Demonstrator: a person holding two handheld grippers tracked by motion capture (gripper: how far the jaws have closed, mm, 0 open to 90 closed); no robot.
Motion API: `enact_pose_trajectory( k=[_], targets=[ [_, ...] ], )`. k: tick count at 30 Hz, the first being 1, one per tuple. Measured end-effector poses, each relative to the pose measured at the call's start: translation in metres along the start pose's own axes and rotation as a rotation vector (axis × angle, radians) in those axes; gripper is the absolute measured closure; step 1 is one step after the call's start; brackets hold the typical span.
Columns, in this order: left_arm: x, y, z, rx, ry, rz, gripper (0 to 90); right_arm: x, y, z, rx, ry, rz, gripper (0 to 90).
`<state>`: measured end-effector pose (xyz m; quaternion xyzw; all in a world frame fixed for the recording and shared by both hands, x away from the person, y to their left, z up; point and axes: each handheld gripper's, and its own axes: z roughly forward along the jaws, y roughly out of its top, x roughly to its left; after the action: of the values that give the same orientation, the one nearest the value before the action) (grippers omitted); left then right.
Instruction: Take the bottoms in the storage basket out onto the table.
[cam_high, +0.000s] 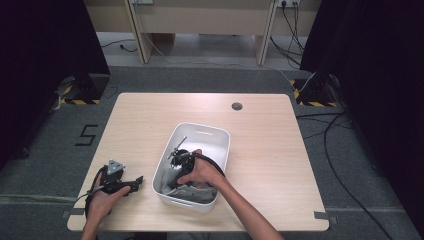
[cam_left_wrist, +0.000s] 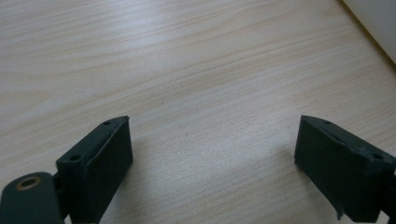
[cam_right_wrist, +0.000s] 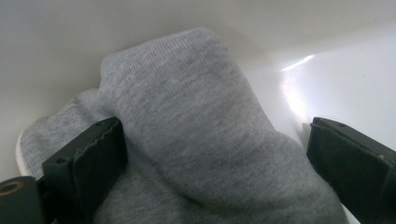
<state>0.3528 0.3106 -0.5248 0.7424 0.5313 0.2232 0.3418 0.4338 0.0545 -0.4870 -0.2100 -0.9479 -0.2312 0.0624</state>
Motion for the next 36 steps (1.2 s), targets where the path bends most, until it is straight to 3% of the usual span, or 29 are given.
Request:
enact_pose_trajectory(
  k=[3, 6, 7, 8, 10, 11, 17, 22, 26, 29, 30, 32, 33, 36],
  targets=[
    [0.0, 0.0, 0.0, 0.0, 0.001, 0.001, 10.3, 0.001, -0.001, -0.001, -0.005, 0.0, -0.008, 11.6],
    [0.0, 0.0, 0.0, 0.001, 0.001, 0.001, 10.3, 0.003, -0.004, -0.003, -0.029, 0.015, -0.024, 23.9],
    [0.0, 0.0, 0.0, 0.001, 0.001, 0.001, 10.3, 0.003, -0.004, -0.003, -0.029, 0.015, -0.024, 23.9],
    [0.0, 0.0, 0.0, 0.0, 0.0, 0.0, 10.3, 0.003, -0.005, -0.003, -0.036, 0.029, -0.025, 31.4],
    [0.0, 0.0, 0.0, 0.0, 0.001, 0.0, 10.3, 0.004, -0.006, -0.004, -0.038, 0.034, -0.015, 35.1],
    [0.0, 0.0, 0.0, 0.0, 0.001, 0.001, 10.3, 0.004, -0.007, -0.006, -0.048, 0.043, -0.024, 42.7],
    [0.0, 0.0, 0.0, 0.0, 0.001, 0.0, 10.4, 0.01, -0.009, -0.014, -0.072, 0.035, -0.054, 57.2],
    [0.0, 0.0, 0.0, 0.001, 0.002, 0.0, 10.4, 0.012, -0.01, -0.022, -0.105, 0.031, -0.061, 59.7],
    [0.0, 0.0, 0.0, 0.0, 0.002, 0.0, 10.4, 0.017, -0.012, -0.036, -0.169, 0.021, -0.075, 61.7],
    [0.0, 0.0, 0.0, 0.001, 0.002, 0.0, 10.4, 0.025, -0.011, -0.057, -0.249, 0.008, -0.086, 62.6],
    [0.0, 0.0, 0.0, 0.001, 0.002, 0.0, 10.4, 0.025, -0.011, -0.057, -0.249, 0.008, -0.086, 62.6],
    [0.0, 0.0, 0.0, 0.001, 0.001, 0.0, 10.4, 0.026, -0.012, -0.075, -0.324, 0.003, -0.094, 63.1],
    [0.0, 0.0, 0.0, 0.001, 0.001, 0.0, 10.4, 0.026, -0.012, -0.075, -0.324, 0.003, -0.094, 63.1],
    [0.0, 0.0, 0.0, 0.001, 0.002, 0.0, 10.4, 0.026, -0.017, -0.096, -0.399, 0.004, -0.093, 63.6]
  ],
)
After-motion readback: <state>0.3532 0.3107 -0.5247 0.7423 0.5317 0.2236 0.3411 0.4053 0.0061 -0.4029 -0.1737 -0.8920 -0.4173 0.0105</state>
